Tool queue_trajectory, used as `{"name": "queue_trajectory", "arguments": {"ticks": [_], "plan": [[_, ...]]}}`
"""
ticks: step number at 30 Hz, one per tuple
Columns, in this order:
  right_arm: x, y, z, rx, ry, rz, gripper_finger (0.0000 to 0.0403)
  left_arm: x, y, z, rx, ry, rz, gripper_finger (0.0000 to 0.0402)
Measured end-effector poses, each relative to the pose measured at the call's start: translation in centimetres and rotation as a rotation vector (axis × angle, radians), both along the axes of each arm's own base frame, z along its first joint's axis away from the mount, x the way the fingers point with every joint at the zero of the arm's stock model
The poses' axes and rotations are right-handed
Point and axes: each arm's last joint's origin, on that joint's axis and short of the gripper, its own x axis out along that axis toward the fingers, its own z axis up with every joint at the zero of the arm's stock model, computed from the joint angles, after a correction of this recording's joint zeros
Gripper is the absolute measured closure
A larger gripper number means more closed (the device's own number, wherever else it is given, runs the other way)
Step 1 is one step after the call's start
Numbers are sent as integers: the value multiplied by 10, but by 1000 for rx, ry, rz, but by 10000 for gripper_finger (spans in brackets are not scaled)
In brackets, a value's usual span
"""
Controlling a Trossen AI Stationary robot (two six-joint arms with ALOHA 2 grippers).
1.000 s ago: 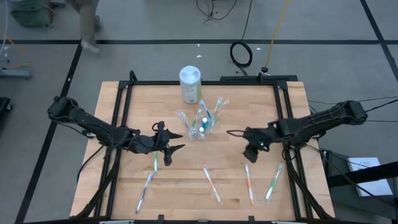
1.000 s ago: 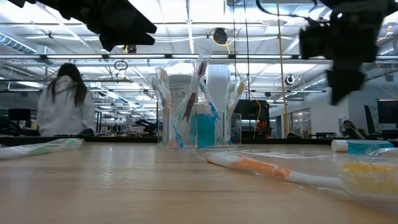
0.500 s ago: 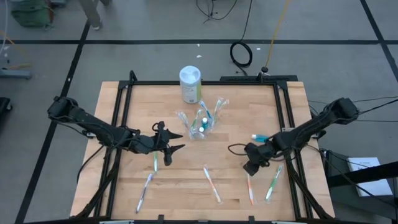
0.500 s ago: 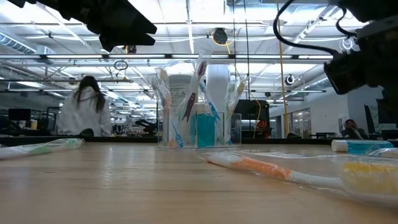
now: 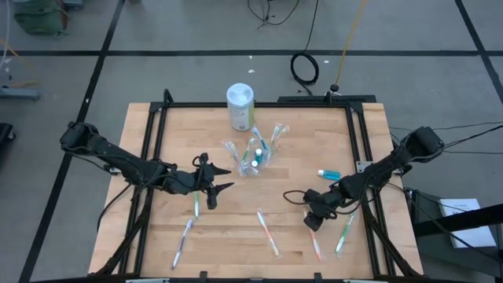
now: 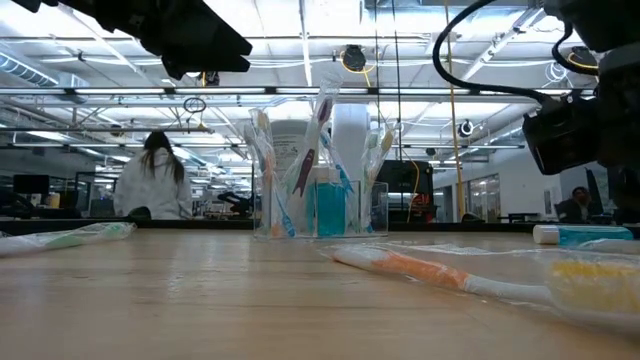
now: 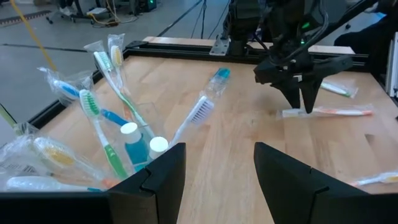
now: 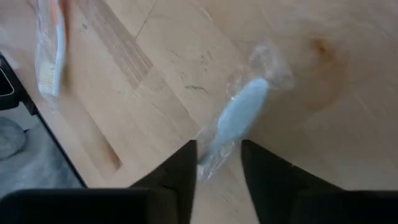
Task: Pick & Place toothbrushing station
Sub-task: Put the orange toothbrush into the transparent organizer
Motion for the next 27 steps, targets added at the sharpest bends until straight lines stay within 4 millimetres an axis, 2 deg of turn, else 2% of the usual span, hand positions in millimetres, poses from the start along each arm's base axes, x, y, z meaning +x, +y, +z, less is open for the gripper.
{"name": "queue_trajectory", "arguments": {"ticks": [6,8,11,14,17,21,24,27], "plan": [[2,-2,9,-15,-103,-13,384,0,0,0,6,2,0,206],[7,-3,19,-42,-227,-16,393,0,0,0,7,2,-1,206],[15,-3,40,-70,-447,-34,387,0,0,0,7,2,-1,206],[21,-9,58,-178,-654,-38,391,0,0,0,17,4,-4,206],[28,-18,82,-394,-917,-50,397,0,1,1,18,-3,-3,206],[36,-35,108,-818,-1148,-57,393,1,1,2,14,-16,0,206],[39,-53,123,-1167,-1167,-108,393,1,1,2,14,-19,0,206],[45,-76,127,-1387,-1088,-183,393,1,1,2,14,-19,0,206]]}}
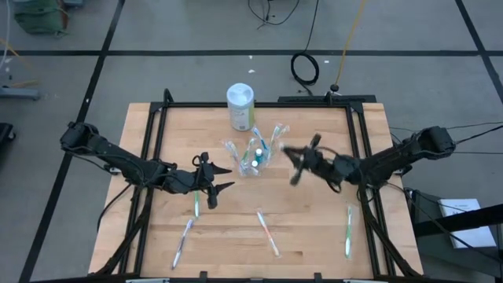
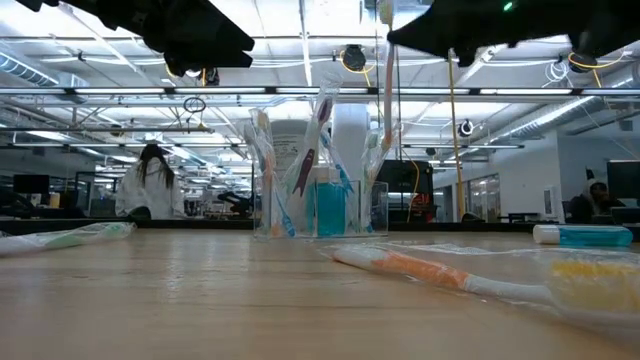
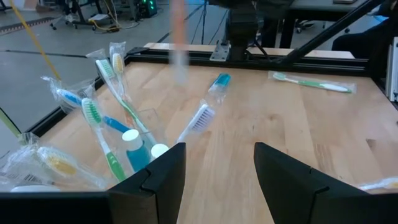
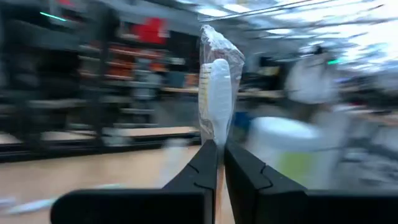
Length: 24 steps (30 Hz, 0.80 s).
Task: Pick & Place toothbrushing station
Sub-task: Put the orange toothbrush into the transparent organizer
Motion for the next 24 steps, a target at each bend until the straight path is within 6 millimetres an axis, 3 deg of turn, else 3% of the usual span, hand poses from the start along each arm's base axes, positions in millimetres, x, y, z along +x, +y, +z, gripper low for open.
{"name": "queue_trajectory", "arguments": {"ticks": [7,11,17,24], "plan": [[18,-47,-19,11,28,-44,393,0,1,0,1,0,3,206],[26,-64,-36,56,49,-79,393,1,3,0,-1,0,13,206],[34,-68,-63,143,122,-91,393,1,4,0,-19,-1,23,206],[33,-65,-76,262,190,-97,392,1,4,0,-24,-2,24,206]]}}
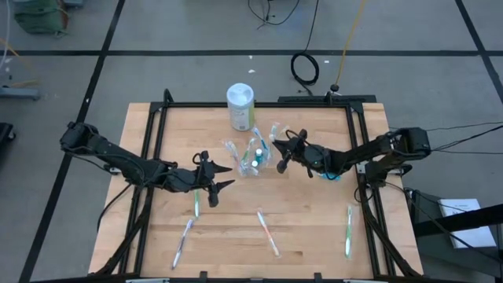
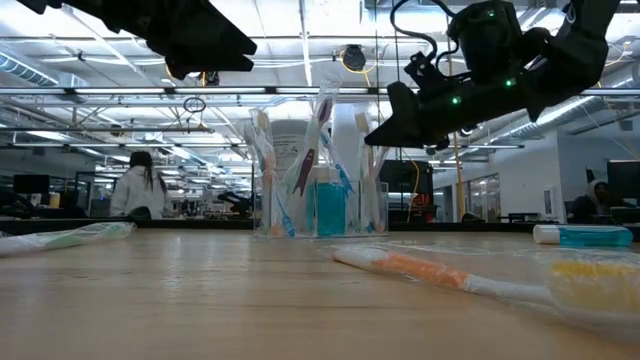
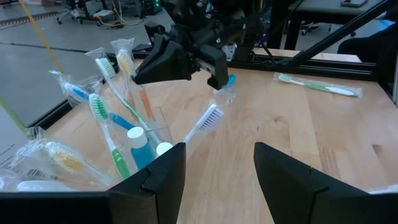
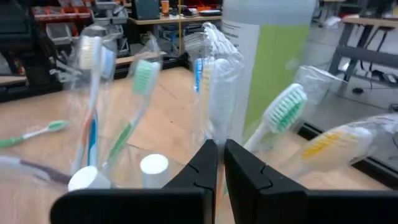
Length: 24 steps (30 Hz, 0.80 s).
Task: Pick & Place toothbrushing station
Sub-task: Put the orange toothbrush into the transparent organizer, then put the green toothbrush into the transparent organizer
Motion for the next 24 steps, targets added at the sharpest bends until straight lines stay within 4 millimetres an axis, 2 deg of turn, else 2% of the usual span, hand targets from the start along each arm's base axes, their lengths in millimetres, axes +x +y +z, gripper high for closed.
{"name": "queue_trajectory", "arguments": {"ticks": [11,24], "plan": [[0,0,1,2,-5,6,368,0,-1,0,-83,-19,21,206],[-9,1,11,-24,64,14,291,-3,-9,0,-119,-25,-4,206]]}}
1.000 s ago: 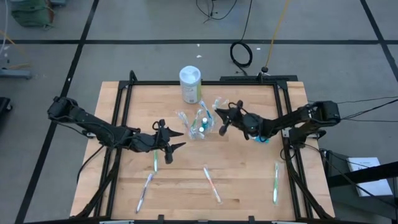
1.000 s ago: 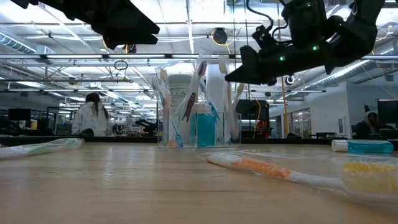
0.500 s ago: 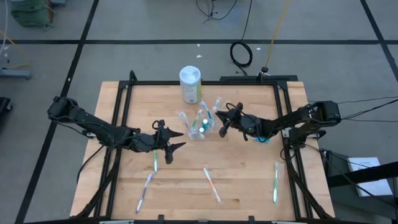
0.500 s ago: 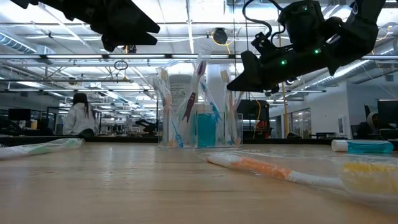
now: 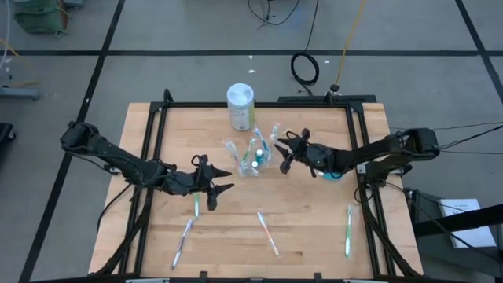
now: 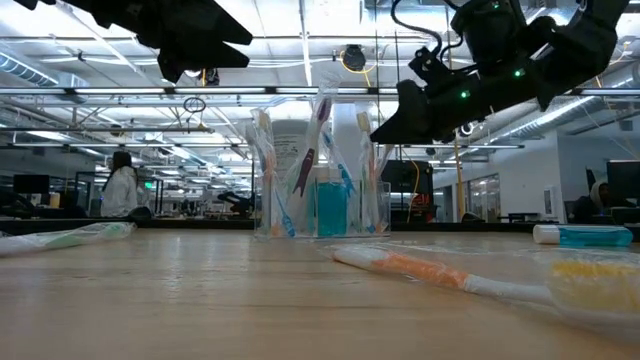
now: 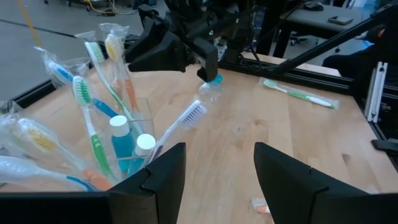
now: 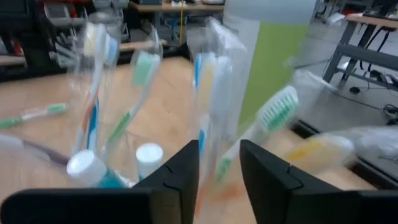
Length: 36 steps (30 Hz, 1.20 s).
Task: Pick & Place toothbrushing station
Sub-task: Put the green toothbrush into the transparent organizer
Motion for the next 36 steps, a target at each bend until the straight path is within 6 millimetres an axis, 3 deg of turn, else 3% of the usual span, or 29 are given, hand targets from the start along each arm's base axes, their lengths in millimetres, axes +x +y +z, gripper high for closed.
{"name": "queue_trajectory", "arguments": {"ticks": [7,16,29,36], "plan": [[-12,9,16,2,23,32,260,0,0,0,-3,-2,8,206],[-22,32,28,28,14,119,256,-1,0,-3,-47,16,28,206],[-26,56,19,94,82,198,259,-2,1,13,-232,391,331,206],[-28,65,18,91,89,235,263,-13,1,-14,-476,726,563,206]]}}
